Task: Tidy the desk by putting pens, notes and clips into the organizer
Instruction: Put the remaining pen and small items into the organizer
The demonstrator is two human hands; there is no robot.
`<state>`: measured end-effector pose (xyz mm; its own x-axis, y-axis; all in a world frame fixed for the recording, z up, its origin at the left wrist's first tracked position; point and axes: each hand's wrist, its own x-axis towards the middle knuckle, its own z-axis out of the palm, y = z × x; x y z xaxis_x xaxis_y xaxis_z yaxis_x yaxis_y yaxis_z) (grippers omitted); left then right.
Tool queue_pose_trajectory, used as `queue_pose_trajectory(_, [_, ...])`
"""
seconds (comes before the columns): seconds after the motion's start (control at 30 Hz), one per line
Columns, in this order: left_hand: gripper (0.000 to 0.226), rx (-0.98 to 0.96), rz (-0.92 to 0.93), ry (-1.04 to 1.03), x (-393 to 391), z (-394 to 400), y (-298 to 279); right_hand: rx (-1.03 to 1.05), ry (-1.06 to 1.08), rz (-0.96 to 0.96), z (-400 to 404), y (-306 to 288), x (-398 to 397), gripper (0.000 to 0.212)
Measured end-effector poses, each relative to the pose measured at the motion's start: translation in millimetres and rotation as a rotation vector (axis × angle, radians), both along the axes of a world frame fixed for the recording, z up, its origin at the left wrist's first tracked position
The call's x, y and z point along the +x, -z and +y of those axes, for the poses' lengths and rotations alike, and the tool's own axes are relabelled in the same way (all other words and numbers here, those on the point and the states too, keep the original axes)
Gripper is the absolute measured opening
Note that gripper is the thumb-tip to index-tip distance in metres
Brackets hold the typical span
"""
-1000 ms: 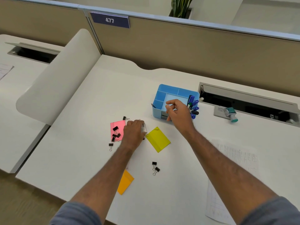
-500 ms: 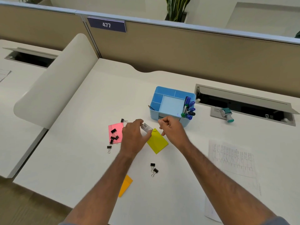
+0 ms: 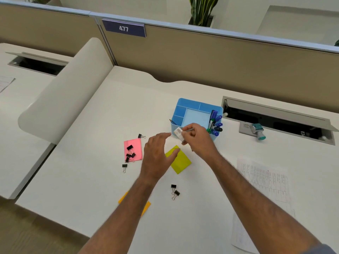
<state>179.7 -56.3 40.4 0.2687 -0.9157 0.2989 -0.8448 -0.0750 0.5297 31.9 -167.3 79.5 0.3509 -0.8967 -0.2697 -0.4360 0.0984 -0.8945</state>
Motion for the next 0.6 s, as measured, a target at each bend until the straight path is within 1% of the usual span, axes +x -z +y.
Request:
queue_pose_trajectory(0.1, [0.038,0.0,0.109,-0.073,7,11,12,-0.046,-0.005,0.049,-18,-6,-2,0.007])
queue_pose_trajectory(0.2, [0.033,0.052,0.212,-0.172,17,23,23,-0.093,0.007,0.069,-36,-10,-2,0.009])
queue_pose_trajectory(0.27, [0.032,0.095,0.247,-0.206,24,29,29,-0.132,0.016,0.075,-47,-10,0,0.011])
queue_pose_trajectory(0.37, [0.034,0.13,0.236,-0.238,33,38,33,-0.176,0.021,0.081,-62,-8,6,0.012])
queue_pose_trajectory(0.5, [0.044,0.181,0.235,-0.318,47,49,35,-0.23,0.016,0.129,-80,1,17,0.014])
queue_pose_trajectory(0.6, [0.045,0.231,0.257,-0.364,53,58,37,-0.244,0.01,0.17,-88,8,23,0.019])
